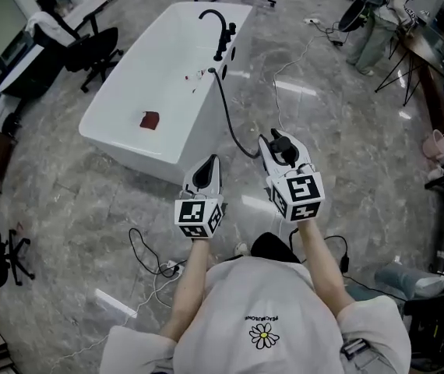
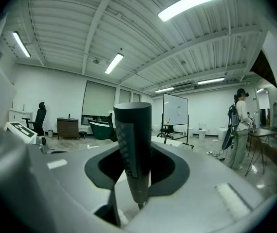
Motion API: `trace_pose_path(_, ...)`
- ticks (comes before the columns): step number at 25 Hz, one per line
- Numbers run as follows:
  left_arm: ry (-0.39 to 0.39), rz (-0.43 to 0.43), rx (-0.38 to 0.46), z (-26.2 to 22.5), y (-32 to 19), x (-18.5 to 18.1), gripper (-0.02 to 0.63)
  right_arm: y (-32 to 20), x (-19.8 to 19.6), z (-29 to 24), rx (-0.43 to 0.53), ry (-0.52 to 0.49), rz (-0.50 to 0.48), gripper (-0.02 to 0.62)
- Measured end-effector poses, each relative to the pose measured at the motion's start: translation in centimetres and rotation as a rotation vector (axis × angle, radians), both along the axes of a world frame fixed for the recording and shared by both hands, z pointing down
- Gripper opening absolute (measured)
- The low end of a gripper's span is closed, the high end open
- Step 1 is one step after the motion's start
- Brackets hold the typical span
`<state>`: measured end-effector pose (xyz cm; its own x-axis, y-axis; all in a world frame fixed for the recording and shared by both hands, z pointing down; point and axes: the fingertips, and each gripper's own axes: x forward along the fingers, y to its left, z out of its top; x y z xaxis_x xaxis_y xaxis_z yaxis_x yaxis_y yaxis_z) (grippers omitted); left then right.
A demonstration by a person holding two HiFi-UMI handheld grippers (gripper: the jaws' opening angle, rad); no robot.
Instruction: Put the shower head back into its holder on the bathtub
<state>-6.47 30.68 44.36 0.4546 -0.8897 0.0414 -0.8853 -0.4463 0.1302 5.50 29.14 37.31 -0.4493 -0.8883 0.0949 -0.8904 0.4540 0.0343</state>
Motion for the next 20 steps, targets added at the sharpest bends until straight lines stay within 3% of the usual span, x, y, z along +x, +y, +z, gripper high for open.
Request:
trace_pose_path(7,-0.012,0.000,-0.034,1.9,-7.5,0.8,0.000,-8.4,-0.4,1.4,-0.021,-0.029,-0.030,0.118)
trace_pose_path(14,-0.032,-0.050,-0.076,3.3,-20.2,2.1,0.000,-21.4,0.2,2.9,-0.066,-0.049,-0.088,0.118)
trace_pose_path(20,-0.012,-0.099,-0.081,3.0,-29.4,3.8,0.000,-31.2,0.1,1.7,-0.050,-0.024,-0.184,0.118)
